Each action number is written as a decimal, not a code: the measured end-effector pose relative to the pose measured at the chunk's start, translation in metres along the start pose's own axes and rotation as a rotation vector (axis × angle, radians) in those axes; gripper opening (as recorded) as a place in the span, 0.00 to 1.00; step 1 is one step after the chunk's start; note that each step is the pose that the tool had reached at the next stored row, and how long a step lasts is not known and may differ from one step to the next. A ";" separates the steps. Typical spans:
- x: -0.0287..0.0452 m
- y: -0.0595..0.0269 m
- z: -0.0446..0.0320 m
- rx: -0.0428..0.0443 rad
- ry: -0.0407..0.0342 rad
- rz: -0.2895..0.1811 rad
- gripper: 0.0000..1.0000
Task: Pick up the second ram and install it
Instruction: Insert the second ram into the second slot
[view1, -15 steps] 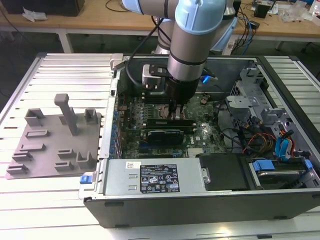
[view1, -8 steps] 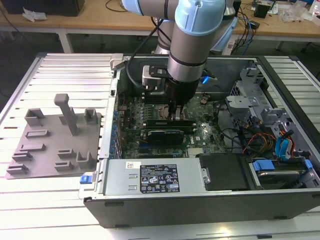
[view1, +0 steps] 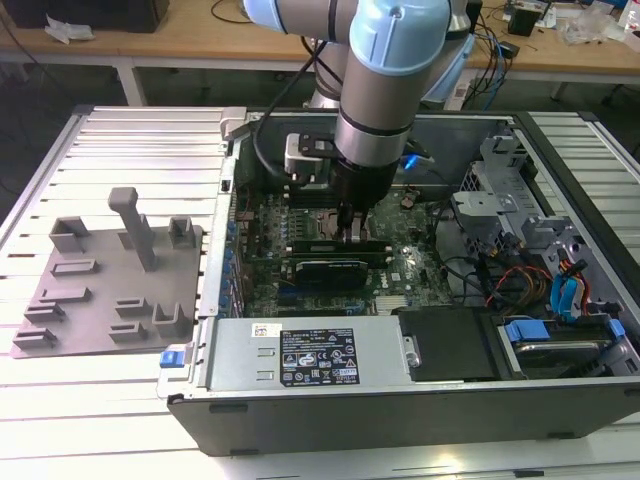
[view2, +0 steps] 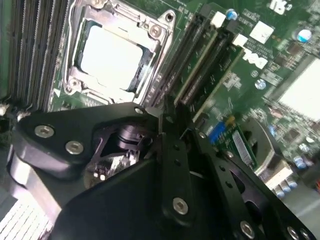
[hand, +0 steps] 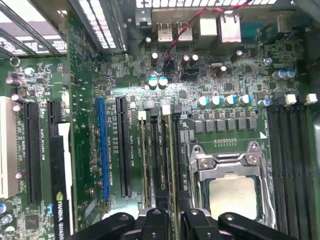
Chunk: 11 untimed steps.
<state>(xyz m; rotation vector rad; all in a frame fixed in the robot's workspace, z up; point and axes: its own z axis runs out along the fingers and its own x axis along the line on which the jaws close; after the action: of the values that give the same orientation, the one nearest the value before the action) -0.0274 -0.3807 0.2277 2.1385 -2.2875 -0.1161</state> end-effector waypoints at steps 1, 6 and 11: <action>-0.0008 0.0006 -0.0100 0.0000 0.0009 0.000 0.19; -0.0049 0.0035 -0.0564 0.0010 0.0157 0.001 0.17; -0.0059 0.0041 -0.0655 0.0016 0.0219 0.001 0.08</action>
<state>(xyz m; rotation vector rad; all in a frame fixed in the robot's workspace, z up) -0.0274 -0.3777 0.2935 2.1283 -2.2778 -0.0904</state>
